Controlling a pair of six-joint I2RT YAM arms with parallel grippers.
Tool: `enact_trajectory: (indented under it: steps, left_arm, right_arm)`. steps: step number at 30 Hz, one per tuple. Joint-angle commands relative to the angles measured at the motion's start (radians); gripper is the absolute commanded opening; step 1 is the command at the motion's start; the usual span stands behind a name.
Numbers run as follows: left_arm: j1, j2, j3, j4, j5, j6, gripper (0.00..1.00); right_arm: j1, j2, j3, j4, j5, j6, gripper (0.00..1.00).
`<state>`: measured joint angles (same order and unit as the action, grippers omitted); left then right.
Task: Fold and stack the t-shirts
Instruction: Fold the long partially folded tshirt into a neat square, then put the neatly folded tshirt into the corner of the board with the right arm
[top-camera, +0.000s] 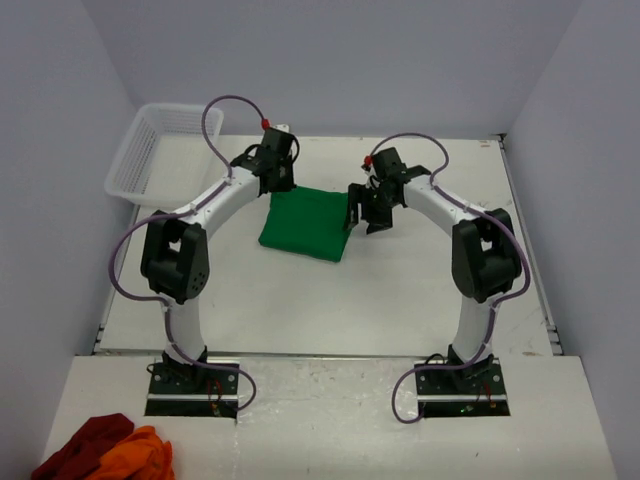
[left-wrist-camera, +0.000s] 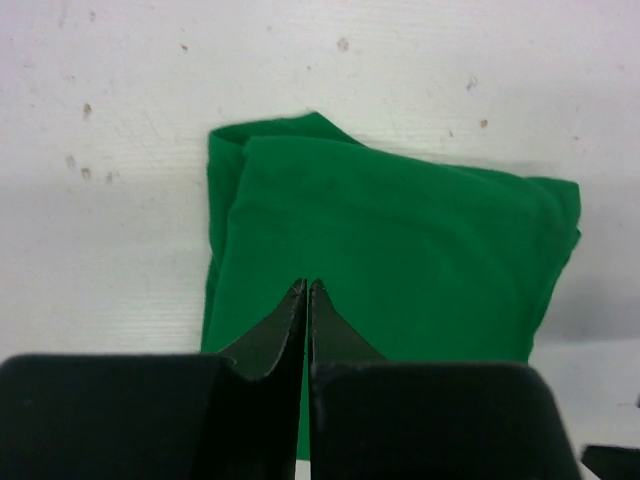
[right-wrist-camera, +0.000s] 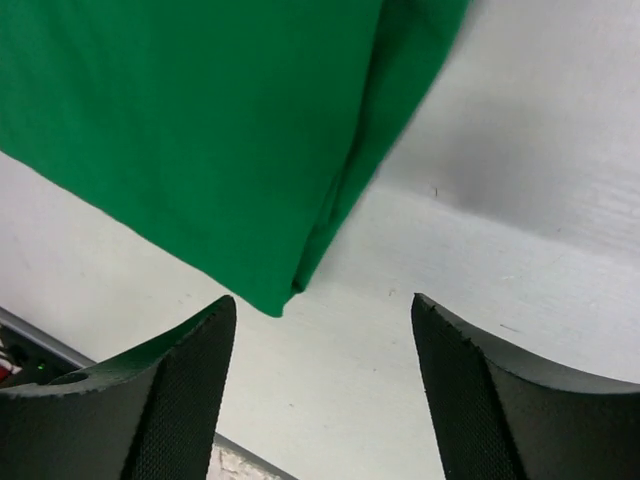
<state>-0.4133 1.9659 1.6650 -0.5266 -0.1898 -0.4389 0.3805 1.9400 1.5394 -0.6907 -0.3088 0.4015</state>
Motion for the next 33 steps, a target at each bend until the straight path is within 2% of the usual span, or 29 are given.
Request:
enact_trajectory:
  steps: [1,3,4,5,6,11,17,18,19,20,22,26,33]
  left_arm:
    - [-0.058,-0.062,-0.069,-0.024,-0.059,-0.047,0.0]
    - [-0.073,-0.097,-0.143,0.019,-0.022,-0.06,0.0]
    - [-0.079,-0.108,-0.178,0.045,0.004,-0.055,0.0]
    - [-0.082,-0.119,-0.236,0.066,0.01,-0.055,0.0]
    - [-0.085,-0.134,-0.261,0.101,0.018,-0.055,0.0]
    - [-0.091,-0.156,-0.378,0.198,0.059,-0.069,0.0]
    - [-0.102,-0.121,-0.458,0.238,0.093,-0.104,0.0]
    - [-0.105,-0.121,-0.47,0.238,0.096,-0.112,0.0]
    - [-0.11,-0.125,-0.499,0.244,0.107,-0.118,0.0]
    - [-0.119,-0.14,-0.517,0.258,0.105,-0.129,0.0]
    - [-0.127,-0.159,-0.575,0.264,0.098,-0.139,0.0]
    - [-0.13,-0.225,-0.681,0.281,0.092,-0.162,0.0]
    - [-0.144,-0.369,-0.863,0.32,0.135,-0.181,0.0]
  right_arm:
    - [0.04,-0.038,-0.093,0.042,0.003,0.013,0.7]
    - [0.069,-0.085,-0.16,0.074,0.036,0.022,0.56]
    - [0.078,-0.102,-0.183,0.097,0.046,0.028,0.44]
    - [0.095,-0.137,-0.229,0.109,0.062,0.042,0.11]
    - [0.103,-0.153,-0.251,0.121,0.082,0.046,0.0]
    - [0.138,-0.237,-0.375,0.171,0.122,0.076,0.0]
    - [0.138,-0.266,-0.43,0.191,0.125,0.088,0.0]
    - [0.138,-0.265,-0.429,0.191,0.119,0.089,0.05]
    - [0.138,-0.256,-0.426,0.189,0.117,0.089,0.31]
    - [0.138,-0.25,-0.418,0.192,0.105,0.091,0.46]
    - [0.136,-0.23,-0.407,0.191,0.1,0.092,0.67]
    - [0.123,-0.19,-0.357,0.175,0.09,0.077,0.75]
    - [0.109,-0.084,-0.211,0.111,0.1,0.022,0.75]
